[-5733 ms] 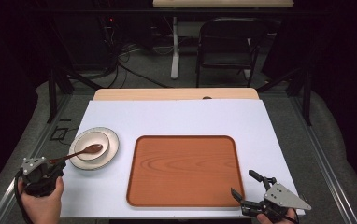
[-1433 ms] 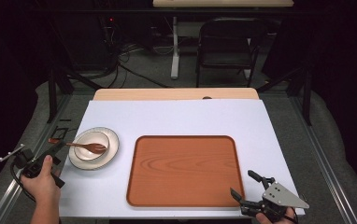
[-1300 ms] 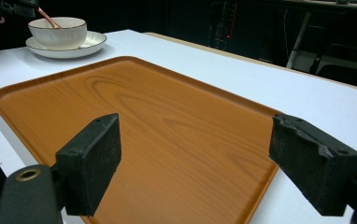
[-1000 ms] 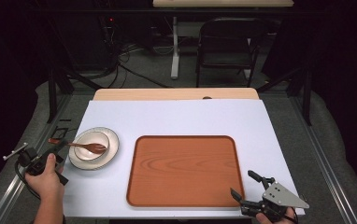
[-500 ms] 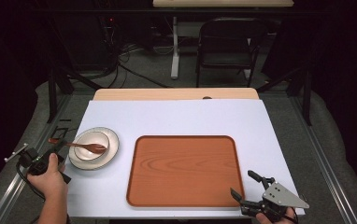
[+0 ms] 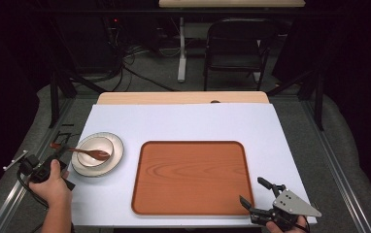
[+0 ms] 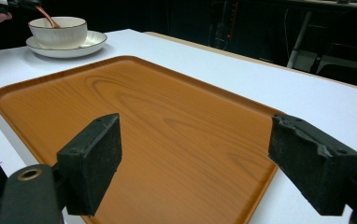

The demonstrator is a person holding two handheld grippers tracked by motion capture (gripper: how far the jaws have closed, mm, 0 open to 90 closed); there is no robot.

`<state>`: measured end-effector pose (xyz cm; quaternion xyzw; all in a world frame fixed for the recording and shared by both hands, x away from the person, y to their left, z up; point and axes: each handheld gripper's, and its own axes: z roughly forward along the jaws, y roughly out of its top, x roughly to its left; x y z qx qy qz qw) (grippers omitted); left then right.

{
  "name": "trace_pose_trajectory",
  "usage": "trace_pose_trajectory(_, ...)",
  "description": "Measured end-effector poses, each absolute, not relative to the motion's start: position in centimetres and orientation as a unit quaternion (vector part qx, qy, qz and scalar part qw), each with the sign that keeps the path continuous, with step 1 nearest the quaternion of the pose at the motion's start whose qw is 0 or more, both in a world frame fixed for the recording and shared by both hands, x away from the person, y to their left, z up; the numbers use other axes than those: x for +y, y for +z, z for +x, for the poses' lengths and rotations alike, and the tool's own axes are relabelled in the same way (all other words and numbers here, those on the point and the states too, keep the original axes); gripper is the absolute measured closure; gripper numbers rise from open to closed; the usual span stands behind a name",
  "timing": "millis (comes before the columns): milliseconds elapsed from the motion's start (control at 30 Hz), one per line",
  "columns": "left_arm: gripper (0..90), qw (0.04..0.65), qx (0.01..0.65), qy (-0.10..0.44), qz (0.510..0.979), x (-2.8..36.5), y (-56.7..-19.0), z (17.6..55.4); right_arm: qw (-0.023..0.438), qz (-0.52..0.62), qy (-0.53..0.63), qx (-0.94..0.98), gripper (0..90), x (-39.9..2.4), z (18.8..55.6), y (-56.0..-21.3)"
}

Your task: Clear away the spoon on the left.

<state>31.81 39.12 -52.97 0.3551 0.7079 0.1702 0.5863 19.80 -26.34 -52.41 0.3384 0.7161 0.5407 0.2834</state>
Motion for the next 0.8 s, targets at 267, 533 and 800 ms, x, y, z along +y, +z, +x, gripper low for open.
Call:
trace_pose_trajectory(267,84.1,0.599,0.700,0.161,0.355,39.1,-52.4,31.8,0.283,0.338,0.541,0.716,17.0,-26.4,19.8,-52.4)
trace_pose_trajectory(533,84.3,0.598,0.694,0.168,0.364,39.1,-51.8,31.7,0.284,0.338,0.541,0.716,17.1,-26.4,19.8,-52.4)
trace_pose_trajectory(800,84.3,0.600,0.690,0.173,0.366,39.2,-51.1,31.5,0.284,0.339,0.541,0.716,17.1,-26.3,19.8,-52.4)
